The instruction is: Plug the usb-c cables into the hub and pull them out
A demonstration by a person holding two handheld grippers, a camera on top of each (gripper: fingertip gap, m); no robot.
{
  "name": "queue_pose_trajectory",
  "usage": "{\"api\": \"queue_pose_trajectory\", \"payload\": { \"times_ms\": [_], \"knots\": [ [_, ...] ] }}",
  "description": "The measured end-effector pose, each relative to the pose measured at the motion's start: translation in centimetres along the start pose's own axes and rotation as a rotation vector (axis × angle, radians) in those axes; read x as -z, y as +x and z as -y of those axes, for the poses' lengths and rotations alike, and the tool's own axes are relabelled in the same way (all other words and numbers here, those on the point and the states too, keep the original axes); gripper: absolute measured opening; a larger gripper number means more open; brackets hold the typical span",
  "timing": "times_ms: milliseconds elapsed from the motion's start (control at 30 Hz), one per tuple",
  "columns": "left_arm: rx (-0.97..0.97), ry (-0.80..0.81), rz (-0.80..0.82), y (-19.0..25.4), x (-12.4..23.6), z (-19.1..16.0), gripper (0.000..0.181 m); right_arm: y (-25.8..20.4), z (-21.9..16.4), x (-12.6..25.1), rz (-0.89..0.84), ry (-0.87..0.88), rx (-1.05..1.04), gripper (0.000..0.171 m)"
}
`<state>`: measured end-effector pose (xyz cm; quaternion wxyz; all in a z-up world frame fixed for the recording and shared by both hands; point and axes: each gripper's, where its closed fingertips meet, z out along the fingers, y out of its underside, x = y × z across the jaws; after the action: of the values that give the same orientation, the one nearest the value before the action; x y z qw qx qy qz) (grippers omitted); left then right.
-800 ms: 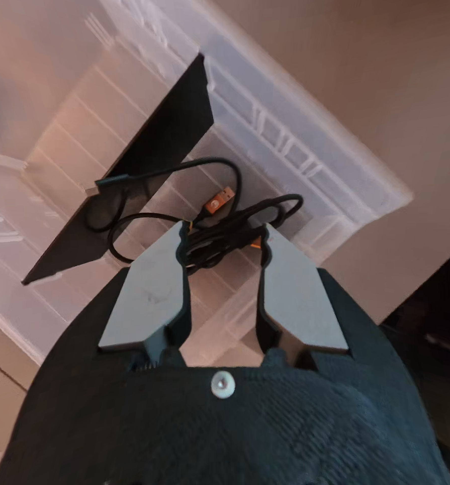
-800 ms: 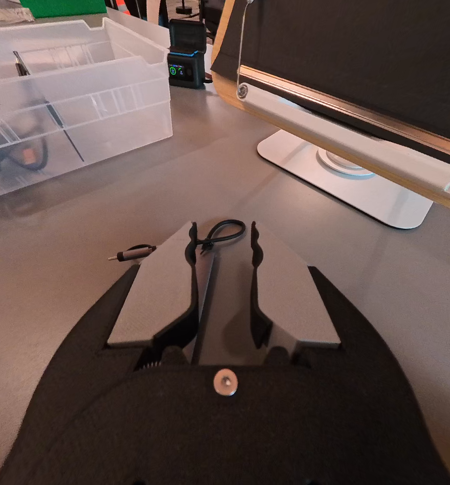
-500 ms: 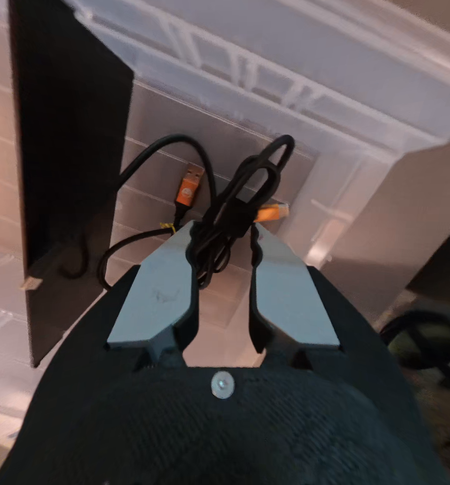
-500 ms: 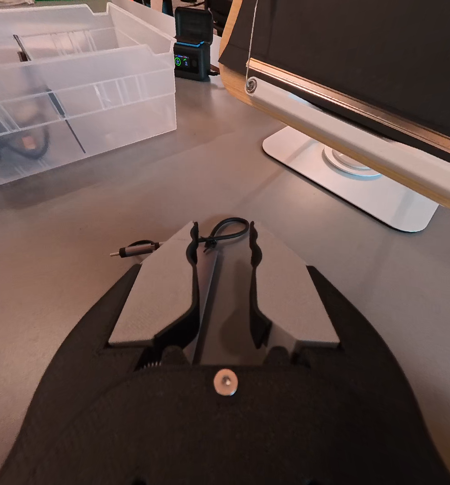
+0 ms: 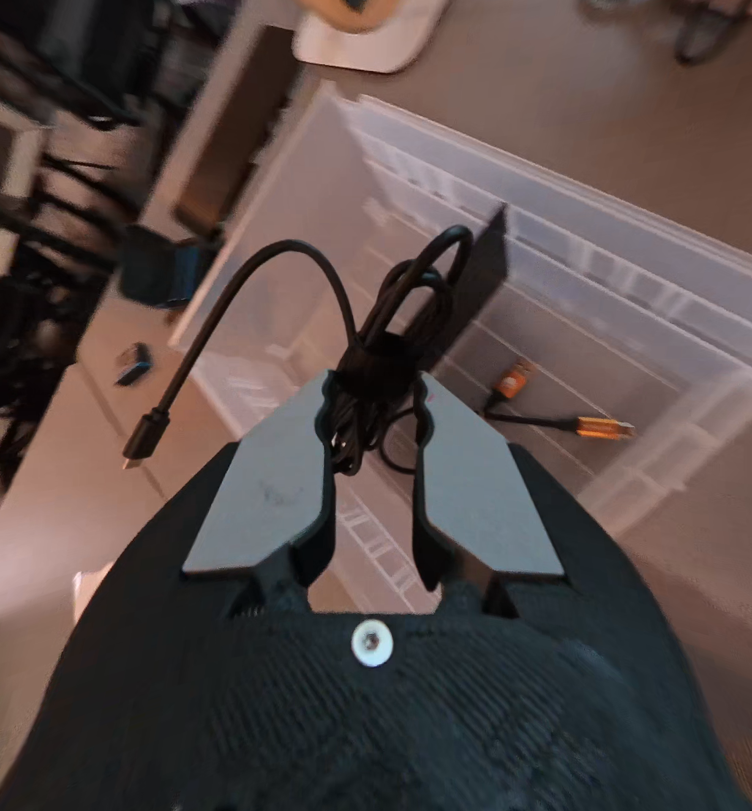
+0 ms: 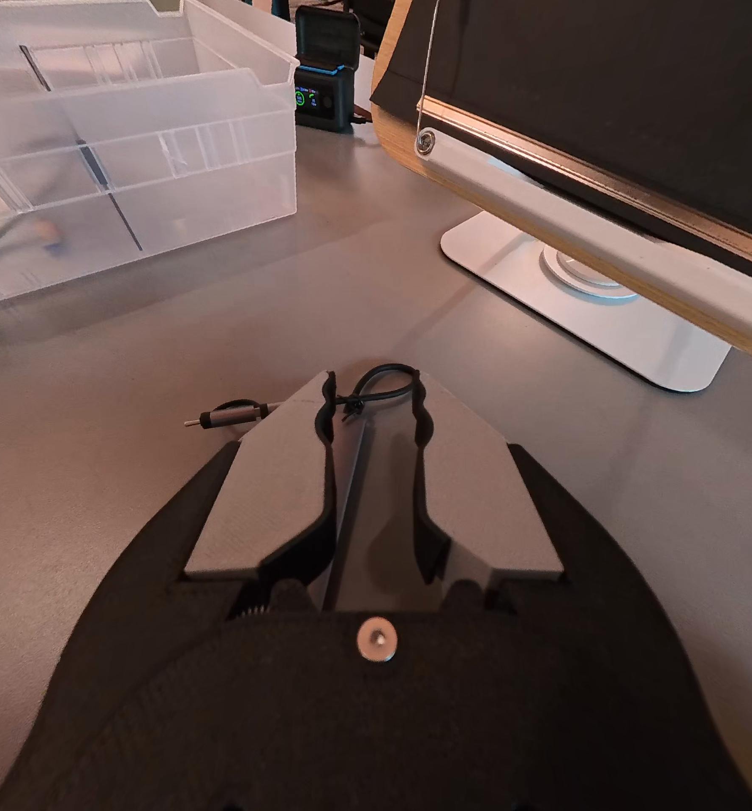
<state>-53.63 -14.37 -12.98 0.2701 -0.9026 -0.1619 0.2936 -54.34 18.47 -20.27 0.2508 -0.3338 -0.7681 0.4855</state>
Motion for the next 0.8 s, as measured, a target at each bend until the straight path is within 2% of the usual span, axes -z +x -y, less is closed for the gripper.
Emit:
{"api": "queue_pose_trajectory", "payload": {
  "times_ms": [100,200,300,400,500,600,700,800],
  "knots": [
    [0.055,0.053,0.148,-2.7,1.3,1.0,0.032,0.0,0.0,0.0,0.0,-0.001,-0.002,0.03],
    [0.062,0.11,0.228,-3.4,2.7,3.2,0.032,0.0,0.0,0.0,-0.001,0.001,-0.002,0.03],
    [0.006,0.147,0.254,-1.7,3.5,6.5,0.033,0.0,0.0,0.0,-0.001,0.001,-0.003,0.03],
    [-0.041,0.174,0.223,1.9,3.5,10.5,0.032,0.0,0.0,0.1,-0.003,0.004,-0.005,0.03],
    [-0.046,0.22,0.066,8.4,2.3,14.8,0.033,0.2,0.1,0.1,-0.013,0.008,-0.009,0.03],
    [-0.074,0.249,-0.119,16.0,0.0,17.8,0.033,0.7,0.1,0.3,-0.035,0.008,-0.018,0.03],
    [-0.037,0.221,-0.394,24.6,-2.9,18.3,0.033,1.5,0.1,0.5,-0.063,0.009,-0.042,0.032],
    [-0.011,0.157,-0.485,28.7,-6.2,17.2,0.029,2.2,0.4,0.9,-0.078,0.028,-0.073,0.034]
  ]
}}
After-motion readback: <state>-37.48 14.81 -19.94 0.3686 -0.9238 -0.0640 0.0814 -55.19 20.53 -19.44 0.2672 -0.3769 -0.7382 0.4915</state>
